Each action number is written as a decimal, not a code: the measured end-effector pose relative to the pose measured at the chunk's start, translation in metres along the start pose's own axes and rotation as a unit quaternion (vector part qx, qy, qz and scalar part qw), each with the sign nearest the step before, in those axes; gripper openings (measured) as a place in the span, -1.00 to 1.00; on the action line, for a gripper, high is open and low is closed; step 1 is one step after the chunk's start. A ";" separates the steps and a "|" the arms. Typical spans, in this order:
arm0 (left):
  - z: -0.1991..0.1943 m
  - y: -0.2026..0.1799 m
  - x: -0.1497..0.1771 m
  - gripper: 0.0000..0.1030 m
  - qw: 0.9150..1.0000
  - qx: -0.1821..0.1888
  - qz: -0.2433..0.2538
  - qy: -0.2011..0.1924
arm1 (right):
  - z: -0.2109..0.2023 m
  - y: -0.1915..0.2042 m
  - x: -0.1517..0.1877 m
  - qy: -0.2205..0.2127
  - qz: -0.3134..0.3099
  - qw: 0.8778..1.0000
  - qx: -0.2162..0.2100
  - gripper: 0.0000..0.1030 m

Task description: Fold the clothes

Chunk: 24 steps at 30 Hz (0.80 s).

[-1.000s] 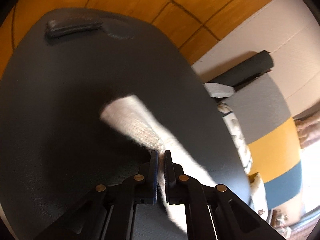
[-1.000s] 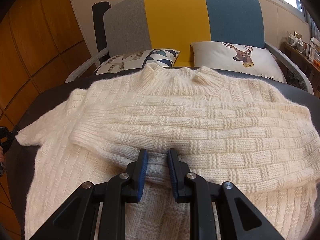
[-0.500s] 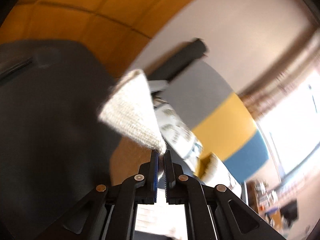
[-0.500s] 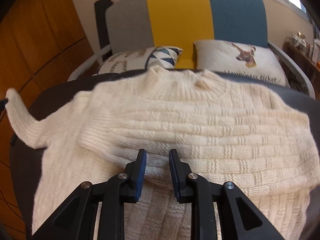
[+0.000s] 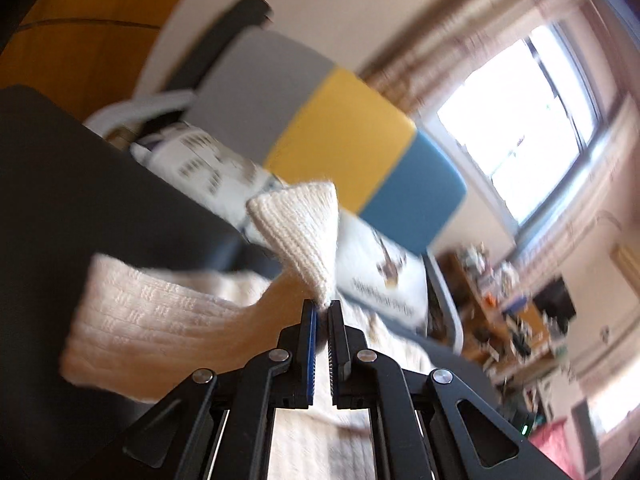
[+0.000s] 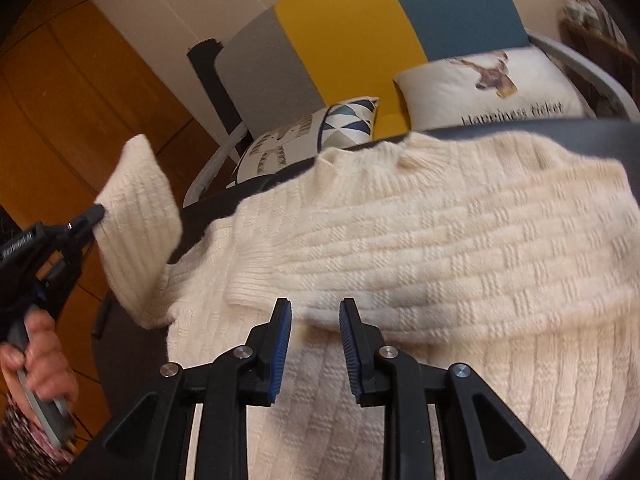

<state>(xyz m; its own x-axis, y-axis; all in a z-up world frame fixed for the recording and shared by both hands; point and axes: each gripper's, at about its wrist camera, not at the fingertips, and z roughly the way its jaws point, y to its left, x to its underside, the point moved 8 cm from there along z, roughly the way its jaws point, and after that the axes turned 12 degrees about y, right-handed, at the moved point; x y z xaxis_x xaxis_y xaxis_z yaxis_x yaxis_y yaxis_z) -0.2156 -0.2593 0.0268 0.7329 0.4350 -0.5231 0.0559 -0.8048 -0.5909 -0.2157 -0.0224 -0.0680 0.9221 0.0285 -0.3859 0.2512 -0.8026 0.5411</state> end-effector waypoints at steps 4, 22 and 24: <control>0.048 -0.029 0.035 -0.91 0.999 -0.005 0.018 0.051 | -0.003 -0.013 -0.002 0.001 0.051 0.997 -0.057 -0.52; 0.119 -0.029 0.119 -0.89 0.986 -0.058 0.088 0.128 | 0.043 0.005 -0.028 0.062 0.039 0.997 -0.040 -0.12; 0.114 -0.029 0.124 -0.88 0.986 -0.056 0.094 0.125 | 0.048 0.009 -0.026 0.068 0.032 0.997 -0.033 -0.12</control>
<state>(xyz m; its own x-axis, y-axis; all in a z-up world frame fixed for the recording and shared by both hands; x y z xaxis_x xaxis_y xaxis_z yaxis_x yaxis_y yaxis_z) -0.2038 -0.1363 -0.0907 0.8812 0.1707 -0.4408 -0.0339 -0.9073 -0.4191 -0.2519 -0.0591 -0.0886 0.9674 0.0626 -0.2455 0.2045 -0.7647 0.6111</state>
